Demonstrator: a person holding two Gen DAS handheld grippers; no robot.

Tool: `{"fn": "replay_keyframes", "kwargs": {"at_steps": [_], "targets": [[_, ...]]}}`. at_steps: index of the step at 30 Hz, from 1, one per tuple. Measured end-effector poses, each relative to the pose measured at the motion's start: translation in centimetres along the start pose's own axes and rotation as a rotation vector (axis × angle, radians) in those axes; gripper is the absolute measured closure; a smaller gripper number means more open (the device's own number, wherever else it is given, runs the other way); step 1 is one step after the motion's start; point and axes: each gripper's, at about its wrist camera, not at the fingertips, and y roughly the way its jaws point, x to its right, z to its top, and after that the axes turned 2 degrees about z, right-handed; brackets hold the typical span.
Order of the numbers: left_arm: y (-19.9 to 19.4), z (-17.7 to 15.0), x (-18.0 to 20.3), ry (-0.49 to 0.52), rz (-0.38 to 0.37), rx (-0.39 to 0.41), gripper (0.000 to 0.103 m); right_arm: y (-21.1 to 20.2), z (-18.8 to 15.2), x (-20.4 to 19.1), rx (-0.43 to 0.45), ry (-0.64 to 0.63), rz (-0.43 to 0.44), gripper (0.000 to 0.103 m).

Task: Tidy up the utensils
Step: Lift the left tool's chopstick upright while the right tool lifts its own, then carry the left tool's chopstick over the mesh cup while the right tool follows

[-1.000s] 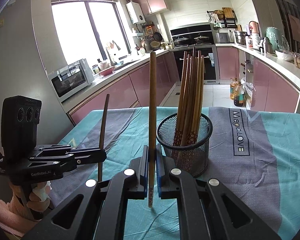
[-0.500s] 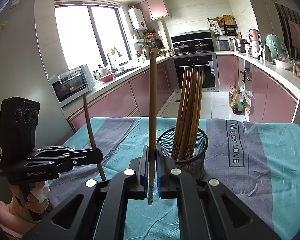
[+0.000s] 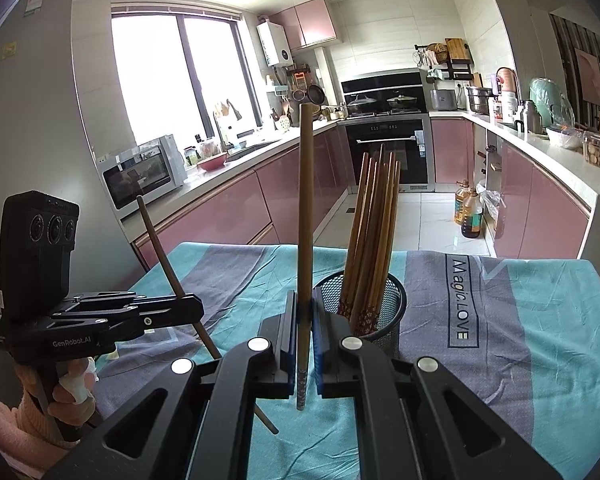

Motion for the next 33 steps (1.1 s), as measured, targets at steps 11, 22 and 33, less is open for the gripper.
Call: {"fn": "replay_keyframes", "kwargs": {"at_steps": [11, 22, 33], "targets": [[-0.5, 1.8, 0.8, 0.027, 0.006, 0.045, 0.095, -0.2, 0.9, -0.2, 0.018, -0.018, -0.011, 0.097], [-0.7, 2.7, 1.2, 0.041, 0.014, 0.067, 0.095, -0.3, 1.4, -0.2, 0.023, -0.021, -0.011, 0.097], [-0.9, 2.7, 1.6, 0.055, 0.014, 0.075, 0.095, -0.2, 1.7, -0.2, 0.026, -0.026, -0.011, 0.097]]}}
